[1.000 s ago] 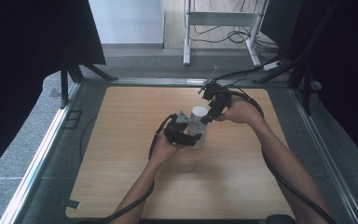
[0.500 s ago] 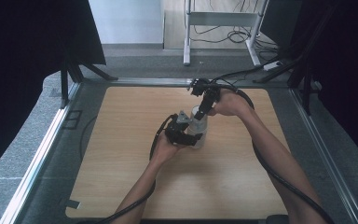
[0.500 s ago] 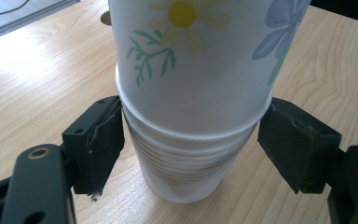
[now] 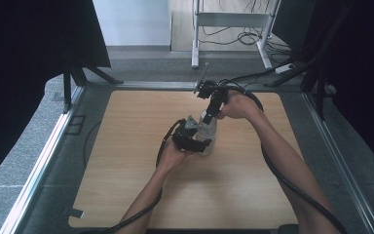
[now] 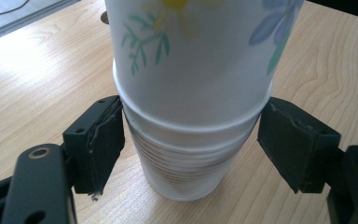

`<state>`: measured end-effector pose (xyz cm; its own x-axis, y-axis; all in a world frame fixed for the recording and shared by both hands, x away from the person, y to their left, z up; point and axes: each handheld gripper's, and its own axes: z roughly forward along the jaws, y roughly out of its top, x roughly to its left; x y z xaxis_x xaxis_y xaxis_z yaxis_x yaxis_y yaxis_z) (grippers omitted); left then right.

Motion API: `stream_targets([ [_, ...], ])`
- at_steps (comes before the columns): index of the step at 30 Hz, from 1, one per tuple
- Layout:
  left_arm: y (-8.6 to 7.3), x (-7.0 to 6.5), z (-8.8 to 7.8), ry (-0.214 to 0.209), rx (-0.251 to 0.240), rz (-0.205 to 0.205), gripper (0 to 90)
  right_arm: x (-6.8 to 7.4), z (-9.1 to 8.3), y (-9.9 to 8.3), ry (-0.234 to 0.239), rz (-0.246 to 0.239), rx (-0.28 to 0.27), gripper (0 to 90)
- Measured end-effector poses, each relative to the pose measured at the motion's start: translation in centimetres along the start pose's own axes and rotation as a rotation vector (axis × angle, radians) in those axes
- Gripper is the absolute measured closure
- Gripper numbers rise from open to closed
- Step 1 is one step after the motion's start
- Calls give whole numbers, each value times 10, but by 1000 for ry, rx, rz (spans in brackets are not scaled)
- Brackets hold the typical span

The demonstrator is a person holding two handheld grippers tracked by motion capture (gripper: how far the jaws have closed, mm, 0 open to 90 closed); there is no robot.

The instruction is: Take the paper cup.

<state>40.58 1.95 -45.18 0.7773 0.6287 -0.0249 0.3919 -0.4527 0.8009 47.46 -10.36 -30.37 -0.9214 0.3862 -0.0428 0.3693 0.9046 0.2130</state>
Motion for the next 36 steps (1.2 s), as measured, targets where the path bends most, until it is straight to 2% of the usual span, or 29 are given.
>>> stream_targets([
  [8,0,-1,1,8,-1,5,215,2,-12,-1,-10,1,-8,373],
  [13,0,0,0,15,4,5,162,3,-23,-1,-23,-5,-22,373],
  [20,0,0,-2,-13,17,10,133,5,-37,0,-44,-12,-41,373],
  [24,0,-1,-4,-25,19,13,129,7,-47,-1,-51,0,-52,373],
  [31,-1,-2,-14,-27,18,13,129,13,-63,-5,-57,-4,-92,373],
  [32,-1,-1,-16,-28,20,16,129,13,-65,-6,-57,-17,-99,373],
  [36,-2,-1,-26,-28,22,25,129,19,-70,-9,-62,-10,-102,373],
])
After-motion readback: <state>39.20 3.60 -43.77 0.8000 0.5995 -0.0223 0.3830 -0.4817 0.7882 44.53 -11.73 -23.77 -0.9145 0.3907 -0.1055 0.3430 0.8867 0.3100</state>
